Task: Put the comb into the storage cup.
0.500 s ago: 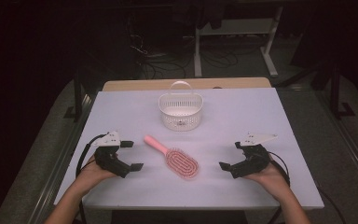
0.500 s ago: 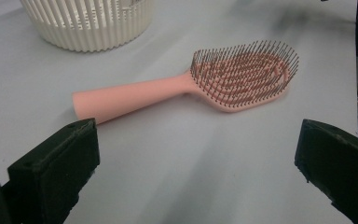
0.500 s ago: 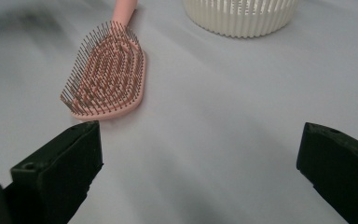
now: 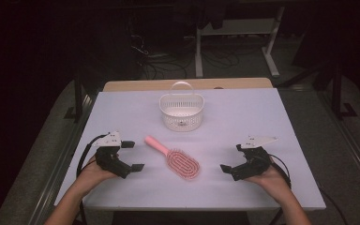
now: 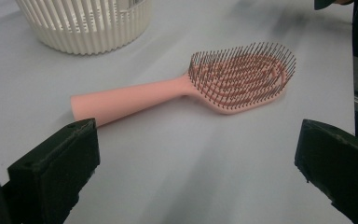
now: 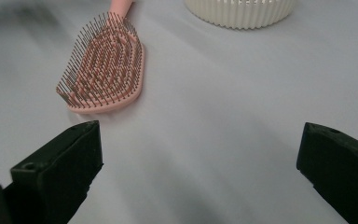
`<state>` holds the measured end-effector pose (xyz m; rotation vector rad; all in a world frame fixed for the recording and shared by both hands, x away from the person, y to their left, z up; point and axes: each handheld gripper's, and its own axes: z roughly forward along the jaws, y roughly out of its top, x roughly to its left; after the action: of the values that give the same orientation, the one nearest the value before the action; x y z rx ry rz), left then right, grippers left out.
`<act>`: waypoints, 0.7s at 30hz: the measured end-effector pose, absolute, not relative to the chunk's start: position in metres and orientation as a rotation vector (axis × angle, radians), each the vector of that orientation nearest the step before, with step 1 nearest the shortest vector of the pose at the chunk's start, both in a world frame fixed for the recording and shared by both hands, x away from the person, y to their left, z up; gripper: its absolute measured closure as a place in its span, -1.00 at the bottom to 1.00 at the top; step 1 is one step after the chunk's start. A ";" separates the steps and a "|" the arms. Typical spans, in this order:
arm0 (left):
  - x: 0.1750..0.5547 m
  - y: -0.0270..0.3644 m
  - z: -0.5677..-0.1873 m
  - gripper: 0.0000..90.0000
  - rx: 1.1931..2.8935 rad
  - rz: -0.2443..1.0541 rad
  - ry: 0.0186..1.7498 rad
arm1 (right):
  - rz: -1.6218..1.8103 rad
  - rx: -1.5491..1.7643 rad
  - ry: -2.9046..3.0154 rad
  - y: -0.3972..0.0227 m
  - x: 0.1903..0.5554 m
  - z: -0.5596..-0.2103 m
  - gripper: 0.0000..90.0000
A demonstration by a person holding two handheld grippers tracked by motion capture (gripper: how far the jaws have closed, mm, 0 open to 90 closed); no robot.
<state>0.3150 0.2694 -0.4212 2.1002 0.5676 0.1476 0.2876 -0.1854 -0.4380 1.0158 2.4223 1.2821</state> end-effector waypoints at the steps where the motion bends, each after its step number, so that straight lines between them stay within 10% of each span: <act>1: 0.315 0.269 -0.421 -1.00 2.094 0.144 0.567 | 1.282 1.016 2.422 -0.185 0.288 -0.438 -1.00; 21: 0.327 0.258 -0.411 -1.00 2.086 0.151 0.537 | 1.300 0.999 2.401 -0.185 0.286 -0.438 -1.00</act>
<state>0.3268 0.2583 -0.4115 2.0864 0.5368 0.1514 0.2863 -0.1848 -0.4376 0.9994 2.4013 1.2995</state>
